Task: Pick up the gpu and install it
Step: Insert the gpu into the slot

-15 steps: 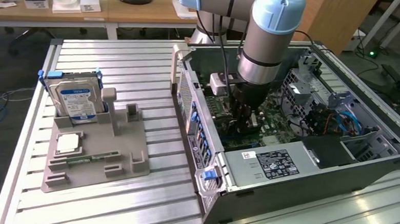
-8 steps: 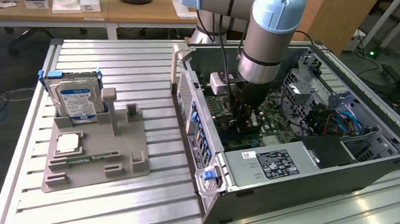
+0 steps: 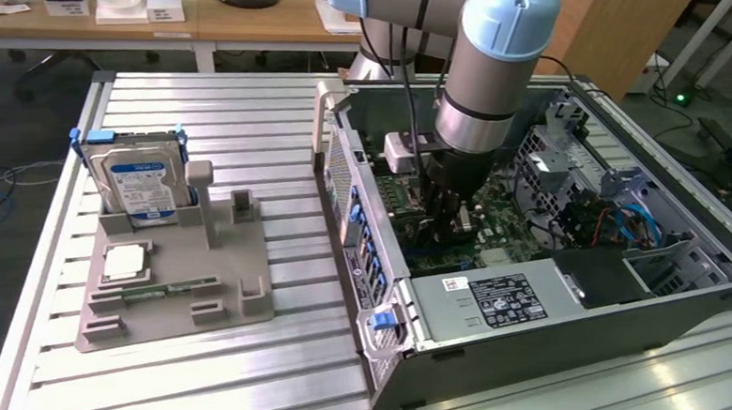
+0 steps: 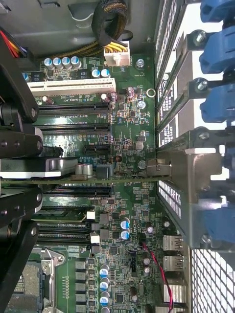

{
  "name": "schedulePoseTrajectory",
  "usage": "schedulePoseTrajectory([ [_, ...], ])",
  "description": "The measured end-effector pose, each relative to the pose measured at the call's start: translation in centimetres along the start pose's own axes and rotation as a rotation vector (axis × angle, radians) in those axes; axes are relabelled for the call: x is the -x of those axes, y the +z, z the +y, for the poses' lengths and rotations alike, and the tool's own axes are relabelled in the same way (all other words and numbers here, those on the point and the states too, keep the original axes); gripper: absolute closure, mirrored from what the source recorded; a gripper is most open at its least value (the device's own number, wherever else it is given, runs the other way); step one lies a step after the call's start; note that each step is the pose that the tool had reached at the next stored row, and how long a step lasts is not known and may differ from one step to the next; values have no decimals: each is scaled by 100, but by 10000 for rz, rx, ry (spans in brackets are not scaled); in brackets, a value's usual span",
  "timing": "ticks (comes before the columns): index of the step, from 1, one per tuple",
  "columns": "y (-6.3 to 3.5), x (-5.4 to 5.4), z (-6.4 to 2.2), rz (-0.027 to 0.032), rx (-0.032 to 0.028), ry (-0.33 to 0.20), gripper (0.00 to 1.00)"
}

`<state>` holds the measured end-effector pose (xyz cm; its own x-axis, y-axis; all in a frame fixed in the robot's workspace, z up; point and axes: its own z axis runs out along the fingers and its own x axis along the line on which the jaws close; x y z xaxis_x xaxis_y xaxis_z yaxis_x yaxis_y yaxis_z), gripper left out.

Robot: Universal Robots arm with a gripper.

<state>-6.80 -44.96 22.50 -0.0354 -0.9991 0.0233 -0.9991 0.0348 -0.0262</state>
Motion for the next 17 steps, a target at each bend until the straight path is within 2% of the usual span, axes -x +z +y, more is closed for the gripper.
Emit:
schedulePoseTrajectory([
  [17, 16, 0, -11, 4, 1, -1, 72],
])
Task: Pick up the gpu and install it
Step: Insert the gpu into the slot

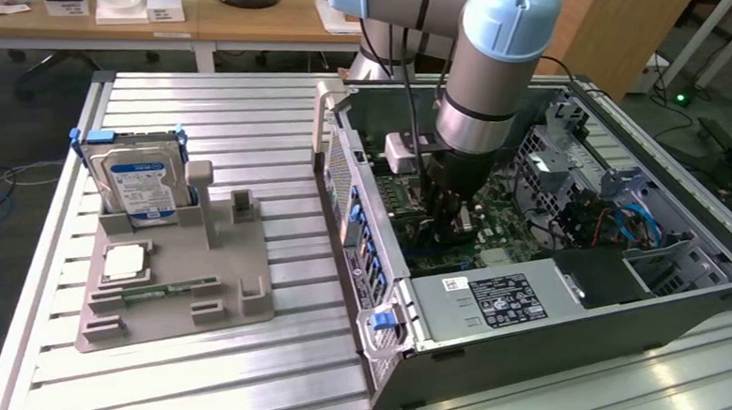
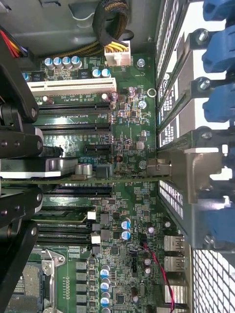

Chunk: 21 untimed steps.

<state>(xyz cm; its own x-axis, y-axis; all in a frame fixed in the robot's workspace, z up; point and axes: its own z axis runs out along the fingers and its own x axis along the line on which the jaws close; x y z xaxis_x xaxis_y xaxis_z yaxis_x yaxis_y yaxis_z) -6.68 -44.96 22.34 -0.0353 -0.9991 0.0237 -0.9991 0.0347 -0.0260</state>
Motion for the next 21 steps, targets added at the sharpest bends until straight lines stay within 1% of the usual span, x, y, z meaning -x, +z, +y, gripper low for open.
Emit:
schedulePoseTrajectory([
  [17, 15, 0, 12, -3, -1, 1, 72],
  [19, 3, 0, 12, -10, -3, 1, 72],
  [21, -33, 0, 11, -9, 0, 3, 72],
])
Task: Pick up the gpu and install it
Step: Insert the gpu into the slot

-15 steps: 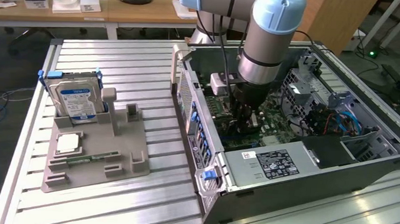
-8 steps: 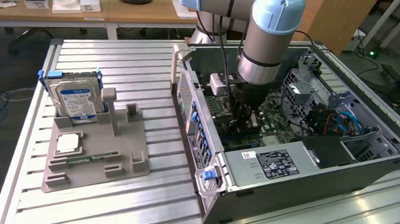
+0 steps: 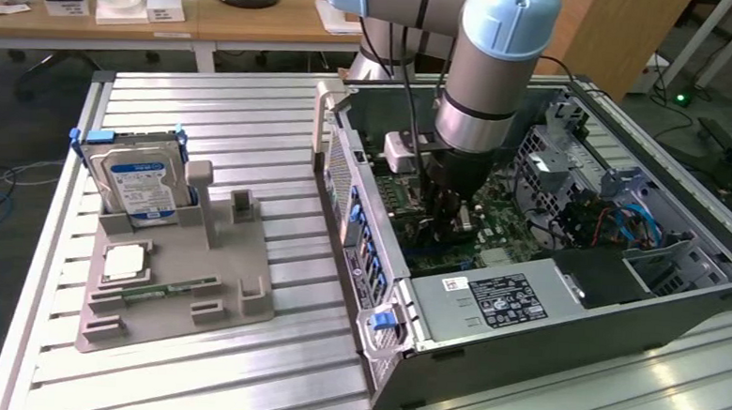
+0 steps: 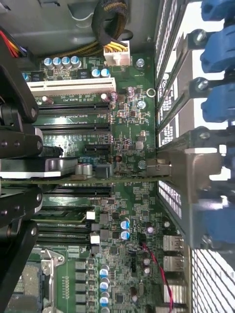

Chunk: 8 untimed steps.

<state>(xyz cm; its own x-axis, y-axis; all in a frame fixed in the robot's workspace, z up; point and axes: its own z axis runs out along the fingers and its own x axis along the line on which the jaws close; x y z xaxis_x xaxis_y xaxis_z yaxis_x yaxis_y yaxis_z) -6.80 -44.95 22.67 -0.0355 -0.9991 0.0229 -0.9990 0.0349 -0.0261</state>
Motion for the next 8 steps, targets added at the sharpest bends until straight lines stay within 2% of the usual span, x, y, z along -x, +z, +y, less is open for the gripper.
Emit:
schedulePoseTrajectory([
  [8, -32, -2, -1, 7, 0, -1, 72],
])
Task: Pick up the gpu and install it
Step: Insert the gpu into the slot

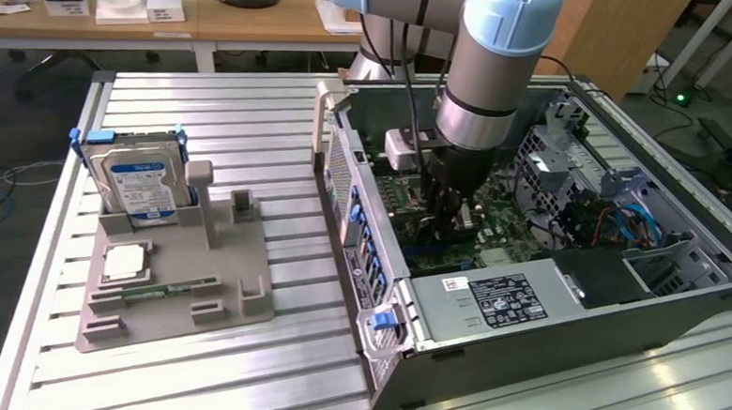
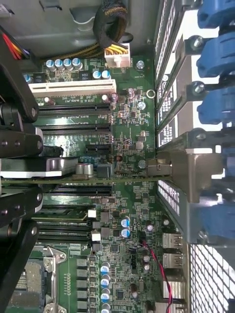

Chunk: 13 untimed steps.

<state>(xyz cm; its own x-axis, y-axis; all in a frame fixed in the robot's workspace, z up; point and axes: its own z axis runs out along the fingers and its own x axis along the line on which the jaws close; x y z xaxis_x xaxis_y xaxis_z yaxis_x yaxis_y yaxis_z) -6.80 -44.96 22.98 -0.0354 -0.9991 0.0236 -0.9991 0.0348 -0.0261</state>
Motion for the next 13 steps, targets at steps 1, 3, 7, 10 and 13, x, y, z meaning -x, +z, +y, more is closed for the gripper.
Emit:
schedulePoseTrajectory([
  [1, -5, 0, 0, -2, -1, 0, 72],
  [3, -6, 1, -1, -4, -2, 0, 72],
  [7, -7, 2, -1, -2, -1, -2, 72],
  [10, -5, 9, -1, -2, -1, -2, 72],
  [13, -3, 10, 0, -2, -1, -1, 72],
])
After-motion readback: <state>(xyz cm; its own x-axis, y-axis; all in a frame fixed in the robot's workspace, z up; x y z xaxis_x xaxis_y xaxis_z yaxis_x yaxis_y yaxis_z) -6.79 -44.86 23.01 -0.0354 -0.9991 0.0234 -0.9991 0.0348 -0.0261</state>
